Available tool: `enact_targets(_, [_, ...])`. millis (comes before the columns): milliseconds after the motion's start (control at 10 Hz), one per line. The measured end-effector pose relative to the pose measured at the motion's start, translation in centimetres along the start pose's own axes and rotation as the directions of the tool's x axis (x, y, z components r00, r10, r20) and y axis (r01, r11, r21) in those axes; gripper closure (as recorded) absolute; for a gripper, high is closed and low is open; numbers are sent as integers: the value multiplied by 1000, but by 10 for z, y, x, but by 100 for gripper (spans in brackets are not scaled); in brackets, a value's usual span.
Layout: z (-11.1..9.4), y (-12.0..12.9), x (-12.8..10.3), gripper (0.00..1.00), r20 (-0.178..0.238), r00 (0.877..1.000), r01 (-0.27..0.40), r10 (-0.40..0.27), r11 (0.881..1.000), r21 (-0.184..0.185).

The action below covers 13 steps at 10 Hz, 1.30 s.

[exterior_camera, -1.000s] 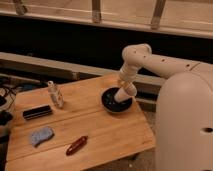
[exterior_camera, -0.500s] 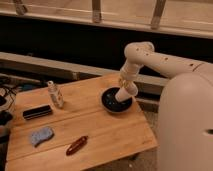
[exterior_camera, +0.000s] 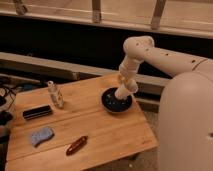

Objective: Pick up the ceramic cup

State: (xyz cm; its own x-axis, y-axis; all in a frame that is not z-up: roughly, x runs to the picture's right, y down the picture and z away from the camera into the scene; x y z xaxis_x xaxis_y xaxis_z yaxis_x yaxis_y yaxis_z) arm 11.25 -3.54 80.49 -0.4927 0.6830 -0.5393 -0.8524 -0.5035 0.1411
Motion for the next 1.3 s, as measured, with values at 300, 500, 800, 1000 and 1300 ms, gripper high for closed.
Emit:
enact_targets(300, [6, -1, 4, 98, -4, 1000, 13, -13, 1000, 2])
enact_targets(500, [-8, 3, 2, 98, 1, 1000, 18, -18, 1000, -2])
enact_targets(800, [-29, 4, 0, 98, -4, 1000, 25, -25, 1000, 0])
enact_targets(1000, [-24, 4, 1, 98, -1, 1000, 30, -30, 1000, -4])
enact_targets(1300, [-28, 5, 1, 98, -5, 1000, 30, -30, 1000, -5])
